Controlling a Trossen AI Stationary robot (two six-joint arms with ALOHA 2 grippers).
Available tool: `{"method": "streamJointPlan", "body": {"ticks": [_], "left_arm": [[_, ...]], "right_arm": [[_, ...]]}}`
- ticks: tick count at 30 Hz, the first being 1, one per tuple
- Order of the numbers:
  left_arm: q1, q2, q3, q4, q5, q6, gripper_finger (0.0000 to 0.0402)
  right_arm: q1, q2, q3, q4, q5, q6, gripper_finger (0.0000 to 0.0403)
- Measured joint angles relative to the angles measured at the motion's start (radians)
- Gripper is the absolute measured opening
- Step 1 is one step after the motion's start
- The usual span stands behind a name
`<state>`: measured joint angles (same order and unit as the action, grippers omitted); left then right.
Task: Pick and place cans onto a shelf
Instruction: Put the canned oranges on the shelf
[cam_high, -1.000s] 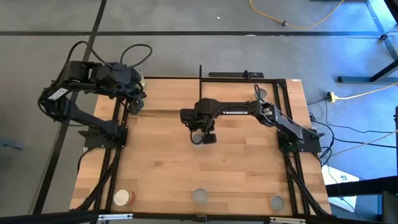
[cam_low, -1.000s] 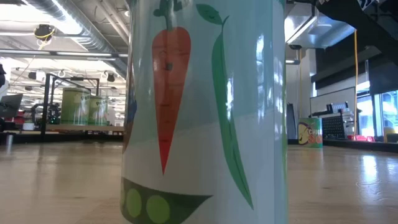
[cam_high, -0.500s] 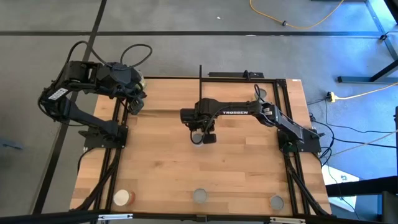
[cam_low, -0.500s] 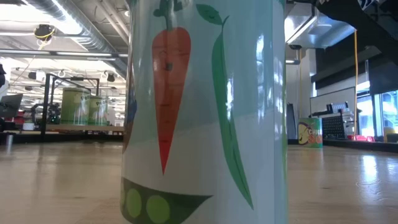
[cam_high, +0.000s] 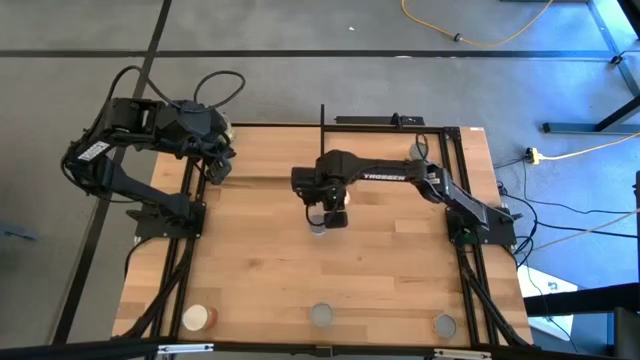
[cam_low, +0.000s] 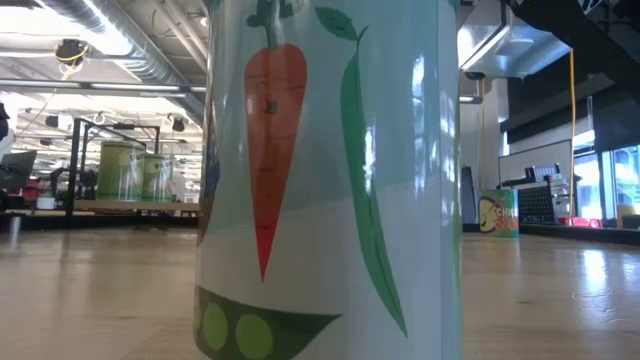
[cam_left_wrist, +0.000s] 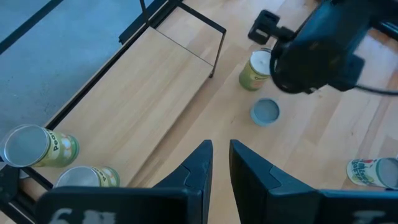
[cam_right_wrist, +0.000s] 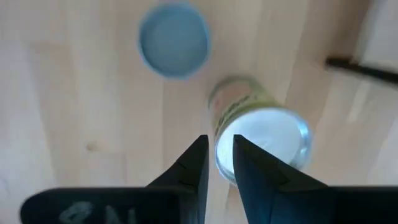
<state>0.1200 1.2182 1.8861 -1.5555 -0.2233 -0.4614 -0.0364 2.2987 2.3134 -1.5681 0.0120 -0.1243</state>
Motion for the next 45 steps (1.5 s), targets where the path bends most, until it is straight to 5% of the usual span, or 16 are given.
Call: {"method": "streamJointPlan", "body": {"ticks": [7,16,24,31,45], "left_arm": [[-0.002,0.001,0.0,0.003,0.039,0.053,0.0047],[-0.022,0.087,-0.001,0.108,0.16,0.548,0.0047],[-0.034,0.234,0.0,0.233,0.307,0.92,0.0047],[-0.038,0.396,0.0,0.428,0.375,1.015,0.0047],[-0.038,0.76,0.0,0.515,0.336,1.118,0.0047]], "right_arm": [[0.002,-0.114,0.042,-0.007,-0.069,0.072,0.0076],[0.008,-0.417,0.043,0.042,-0.112,0.279,0.0076],[0.035,-0.64,0.043,0.137,-0.112,0.276,0.0076],[0.035,-0.748,0.043,0.14,-0.111,0.223,0.0076],[0.034,-0.797,0.043,0.05,-0.109,0.091,0.0076]]}}
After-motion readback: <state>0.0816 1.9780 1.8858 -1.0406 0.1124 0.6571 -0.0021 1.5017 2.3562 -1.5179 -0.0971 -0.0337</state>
